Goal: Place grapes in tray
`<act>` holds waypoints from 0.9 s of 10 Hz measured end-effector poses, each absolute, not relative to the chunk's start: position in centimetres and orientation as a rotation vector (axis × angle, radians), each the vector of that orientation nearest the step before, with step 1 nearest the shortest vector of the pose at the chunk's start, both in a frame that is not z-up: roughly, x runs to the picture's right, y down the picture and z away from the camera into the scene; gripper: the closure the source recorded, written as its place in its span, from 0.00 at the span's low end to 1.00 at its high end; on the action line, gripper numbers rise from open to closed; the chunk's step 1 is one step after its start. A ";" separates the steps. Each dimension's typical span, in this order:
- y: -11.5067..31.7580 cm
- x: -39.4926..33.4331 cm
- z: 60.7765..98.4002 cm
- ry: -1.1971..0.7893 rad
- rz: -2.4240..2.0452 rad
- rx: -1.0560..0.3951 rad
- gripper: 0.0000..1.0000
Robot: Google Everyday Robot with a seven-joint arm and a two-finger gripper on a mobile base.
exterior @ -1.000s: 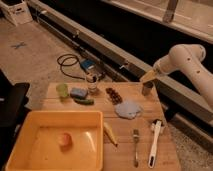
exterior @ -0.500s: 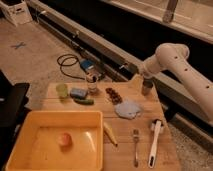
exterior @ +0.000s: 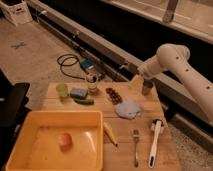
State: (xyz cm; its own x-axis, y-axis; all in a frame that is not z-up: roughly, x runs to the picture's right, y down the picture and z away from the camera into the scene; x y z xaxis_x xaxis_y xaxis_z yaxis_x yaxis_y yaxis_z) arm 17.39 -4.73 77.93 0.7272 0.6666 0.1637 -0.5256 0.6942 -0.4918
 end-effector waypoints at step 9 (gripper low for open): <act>-4.1 9.7 81.8 -0.483 0.612 -0.574 0.20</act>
State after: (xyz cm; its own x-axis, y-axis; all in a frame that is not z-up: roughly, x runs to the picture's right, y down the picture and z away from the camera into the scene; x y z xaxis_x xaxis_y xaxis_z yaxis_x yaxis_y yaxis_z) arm 9.70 -4.06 81.76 0.7191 0.6489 0.2484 -0.3928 0.6745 -0.6251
